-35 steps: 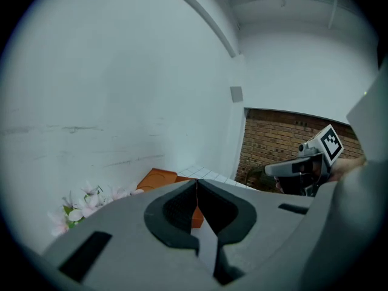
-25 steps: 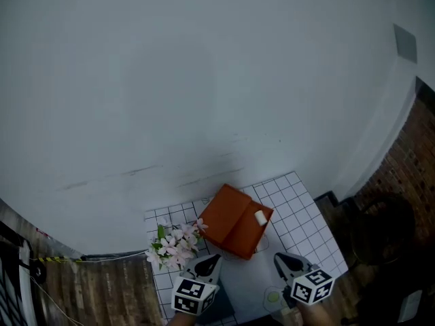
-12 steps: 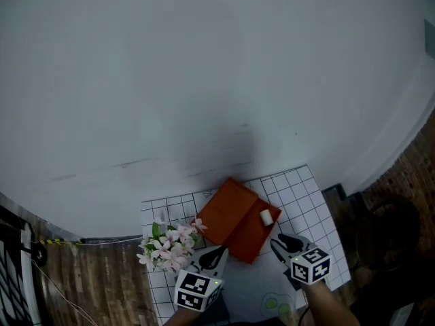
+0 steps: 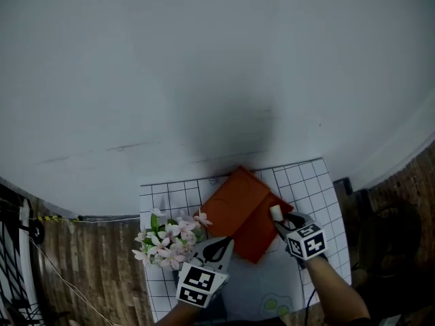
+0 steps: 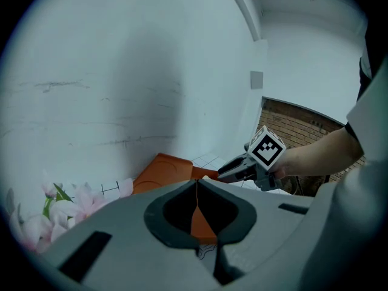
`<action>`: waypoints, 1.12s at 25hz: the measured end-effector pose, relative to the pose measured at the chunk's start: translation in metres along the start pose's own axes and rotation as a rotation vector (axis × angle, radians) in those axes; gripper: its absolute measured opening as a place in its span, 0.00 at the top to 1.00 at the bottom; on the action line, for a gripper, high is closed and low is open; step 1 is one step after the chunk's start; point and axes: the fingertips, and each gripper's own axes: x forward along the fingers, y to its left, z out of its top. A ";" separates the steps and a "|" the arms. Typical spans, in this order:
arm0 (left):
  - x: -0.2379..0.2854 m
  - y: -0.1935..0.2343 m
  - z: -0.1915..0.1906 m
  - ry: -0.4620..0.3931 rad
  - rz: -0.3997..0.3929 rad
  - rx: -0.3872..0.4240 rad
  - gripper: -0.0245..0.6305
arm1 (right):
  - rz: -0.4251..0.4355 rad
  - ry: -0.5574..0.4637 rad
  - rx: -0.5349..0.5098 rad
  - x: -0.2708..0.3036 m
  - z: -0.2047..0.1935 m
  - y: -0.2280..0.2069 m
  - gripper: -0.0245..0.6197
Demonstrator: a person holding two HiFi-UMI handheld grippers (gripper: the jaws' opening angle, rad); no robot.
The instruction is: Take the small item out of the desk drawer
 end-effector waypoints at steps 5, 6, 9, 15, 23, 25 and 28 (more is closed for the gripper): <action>0.007 0.010 -0.006 0.009 0.008 -0.023 0.94 | -0.038 0.079 -0.027 0.025 -0.004 -0.013 0.63; 0.007 0.012 -0.007 0.010 0.010 -0.027 0.94 | -0.032 0.100 -0.034 0.030 -0.006 -0.013 0.62; 0.008 0.016 -0.008 0.014 0.016 -0.027 0.94 | -0.025 0.153 -0.056 0.041 -0.009 -0.015 0.62; 0.002 0.030 -0.008 0.007 0.038 -0.037 0.94 | -0.063 0.242 -0.116 0.057 -0.014 -0.023 0.60; -0.011 0.030 -0.010 -0.008 0.045 -0.049 0.94 | -0.066 0.329 -0.205 0.060 -0.020 -0.020 0.67; -0.014 0.028 -0.011 -0.008 0.044 -0.050 0.94 | -0.007 0.316 -0.192 0.059 -0.020 -0.010 0.68; -0.019 0.026 -0.014 -0.007 0.048 -0.049 0.94 | 0.074 0.312 -0.222 0.055 -0.022 0.013 0.69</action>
